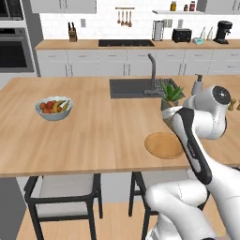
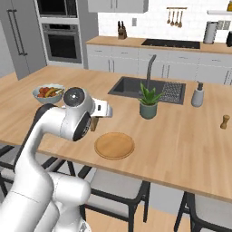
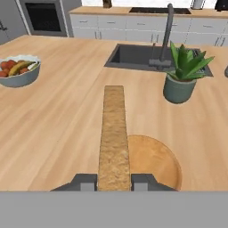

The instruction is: Start the toaster. Once the lever pops up, take the bread to the plate on the dining counter.

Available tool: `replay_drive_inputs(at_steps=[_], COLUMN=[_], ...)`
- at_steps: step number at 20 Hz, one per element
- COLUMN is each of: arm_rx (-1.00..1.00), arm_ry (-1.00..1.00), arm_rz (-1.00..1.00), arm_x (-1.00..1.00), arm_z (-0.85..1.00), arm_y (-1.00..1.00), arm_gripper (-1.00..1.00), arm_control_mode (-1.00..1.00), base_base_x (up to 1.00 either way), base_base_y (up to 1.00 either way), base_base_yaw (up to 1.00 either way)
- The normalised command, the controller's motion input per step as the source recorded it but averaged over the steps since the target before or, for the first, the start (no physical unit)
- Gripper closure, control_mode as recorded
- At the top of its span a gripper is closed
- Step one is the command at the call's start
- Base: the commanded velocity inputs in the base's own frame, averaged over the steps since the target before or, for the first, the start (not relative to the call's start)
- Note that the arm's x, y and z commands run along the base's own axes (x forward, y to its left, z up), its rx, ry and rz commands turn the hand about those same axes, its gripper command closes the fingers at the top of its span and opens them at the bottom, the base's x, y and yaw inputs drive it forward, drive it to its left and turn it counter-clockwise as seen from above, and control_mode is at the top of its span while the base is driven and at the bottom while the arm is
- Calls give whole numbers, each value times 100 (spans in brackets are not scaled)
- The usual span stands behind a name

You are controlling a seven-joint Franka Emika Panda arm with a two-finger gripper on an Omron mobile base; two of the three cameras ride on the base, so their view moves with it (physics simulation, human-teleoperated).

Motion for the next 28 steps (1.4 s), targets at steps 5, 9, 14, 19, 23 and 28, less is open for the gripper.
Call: replay_drive_inputs(at_steps=[5, 9, 14, 19, 23, 28], arm_rx=[1, 1, 0, 0, 2, 4], arm_ry=[5, 4, 21, 6, 2, 4], arm_rz=[11, 9, 3, 7, 10, 8], arm_x=[79, 40, 47, 5, 0, 0], arm_z=[-56, -37, -28, -32, -39, -38], arm_y=[-35, -22, -4, 3, 0, 1], arm_gripper=[100, 100, 100, 100, 100, 100], arm_control_mode=[-100, -100, -100, -100, -100, -100], base_base_x=[0, 0, 0, 0, 0, 0], base_base_y=[0, 0, 0, 0, 0, 0], base_base_yaw=[0, 0, 0, 0, 0, 0])
